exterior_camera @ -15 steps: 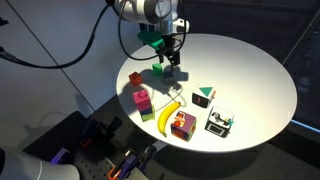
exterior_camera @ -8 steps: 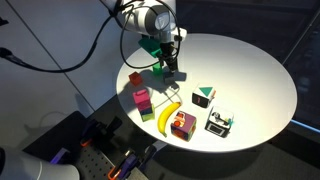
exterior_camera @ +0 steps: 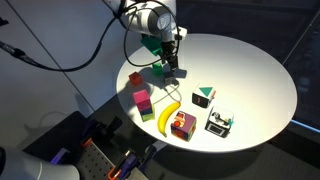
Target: Put the grey building block on the pink building block
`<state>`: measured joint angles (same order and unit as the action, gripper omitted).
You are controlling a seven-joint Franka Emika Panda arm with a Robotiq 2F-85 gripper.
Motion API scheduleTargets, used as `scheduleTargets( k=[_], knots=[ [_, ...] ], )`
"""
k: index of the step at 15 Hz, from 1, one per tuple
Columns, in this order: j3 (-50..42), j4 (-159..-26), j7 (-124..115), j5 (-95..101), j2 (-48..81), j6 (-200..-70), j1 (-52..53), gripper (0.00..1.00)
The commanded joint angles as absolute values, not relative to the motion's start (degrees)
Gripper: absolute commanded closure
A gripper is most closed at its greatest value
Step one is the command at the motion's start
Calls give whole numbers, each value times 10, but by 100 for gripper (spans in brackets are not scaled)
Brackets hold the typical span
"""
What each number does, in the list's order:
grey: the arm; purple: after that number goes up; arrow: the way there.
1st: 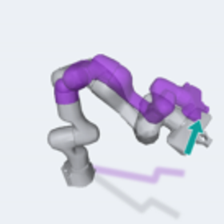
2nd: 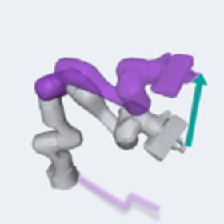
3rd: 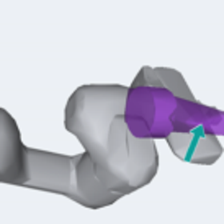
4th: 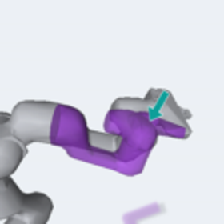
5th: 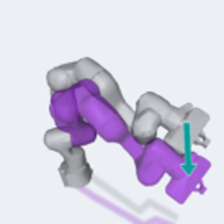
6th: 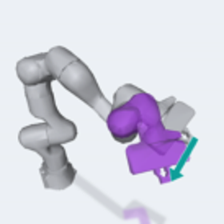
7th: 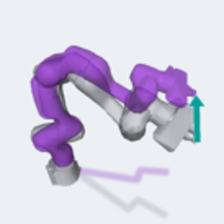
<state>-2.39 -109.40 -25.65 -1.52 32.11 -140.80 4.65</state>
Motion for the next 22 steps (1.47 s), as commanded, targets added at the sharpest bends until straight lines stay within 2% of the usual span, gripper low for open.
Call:
scheduleTargets(
  k=[1, 22],
  knots=[
    [-36, -1052, -272, -24, 351, -1393, 58, 0],
    [-51, -1022, -297, -29, 411, -1394, 65, 0]
  ],
)
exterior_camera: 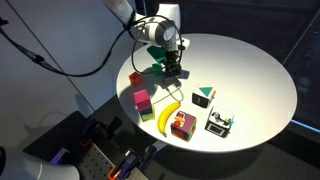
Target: Put the grey building block on the pink building block
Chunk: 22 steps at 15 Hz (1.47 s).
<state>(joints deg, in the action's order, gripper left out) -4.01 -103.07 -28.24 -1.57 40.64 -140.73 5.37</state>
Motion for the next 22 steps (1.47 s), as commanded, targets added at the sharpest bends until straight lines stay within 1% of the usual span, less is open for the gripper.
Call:
scheduleTargets(
  k=[1, 4, 5, 6, 7, 9, 11, 13, 16, 22],
  knots=[
    [-51, -1022, -299, -29, 412, -1393, 66, 0],
    [-53, -1022, -305, -28, 416, -1392, 69, 0],
    [-53, -1022, -305, -29, 417, -1390, 69, 25],
    [-53, -1021, -306, -28, 418, -1391, 70, 27],
    [-53, -1021, -306, -29, 419, -1390, 71, 34],
    [-55, -1019, -307, -26, 421, -1390, 73, 52],
    [-56, -1016, -304, -24, 419, -1387, 73, 66],
    [-58, -1017, -300, -21, 409, -1379, 73, 69],
    [-64, -1021, -299, -15, 392, -1359, 75, 70],
    [-69, -1045, -283, 10, 329, -1303, 78, 70]
  ],
)
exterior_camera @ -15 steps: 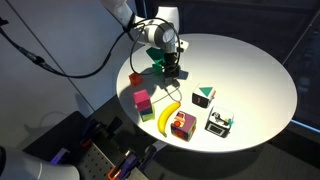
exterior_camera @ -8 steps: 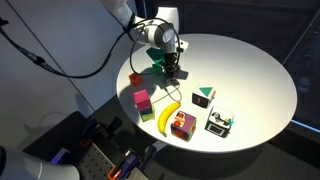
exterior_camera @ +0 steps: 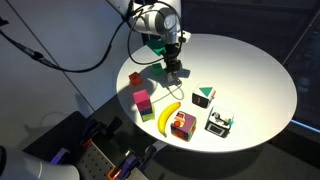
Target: Put the grey building block on the pink building block
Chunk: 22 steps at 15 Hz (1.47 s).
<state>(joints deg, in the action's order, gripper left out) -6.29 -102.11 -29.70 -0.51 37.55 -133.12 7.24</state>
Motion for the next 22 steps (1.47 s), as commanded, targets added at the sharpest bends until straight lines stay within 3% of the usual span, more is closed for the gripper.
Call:
scheduleTargets(
  k=[1, 16, 22],
  knots=[
    [-68, -1049, -279, 14, 317, -1293, 77, 70],
    [-45, -1184, -116, 65, 126, -1191, 45, 70],
    [-36, -1267, -73, 67, 52, -1211, 31, 70]
  ],
)
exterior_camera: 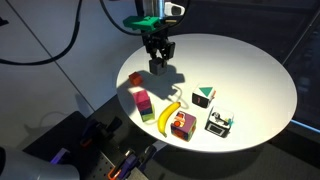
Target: Put the grey building block on the pink building block
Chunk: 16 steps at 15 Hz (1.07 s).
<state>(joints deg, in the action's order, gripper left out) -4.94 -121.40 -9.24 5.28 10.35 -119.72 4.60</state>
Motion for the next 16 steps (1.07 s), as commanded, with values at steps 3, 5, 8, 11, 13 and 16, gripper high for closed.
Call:
scheduleTargets(
  k=[3, 5, 8, 11, 13, 16],
  knots=[
    [-31, -1309, -71, 68, 18, -1232, 27, 70],
    [-28, -1334, -74, 72, -2, -1245, 26, 70],
    [-25, -1364, -78, 85, -26, -1258, 23, 70],
    [-21, -1387, -81, 102, -48, -1256, 19, 70],
    [-19, -1402, -79, 111, -62, -1253, 15, 70],
    [-18, -1423, -70, 104, -80, -1248, 12, 70]
  ],
)
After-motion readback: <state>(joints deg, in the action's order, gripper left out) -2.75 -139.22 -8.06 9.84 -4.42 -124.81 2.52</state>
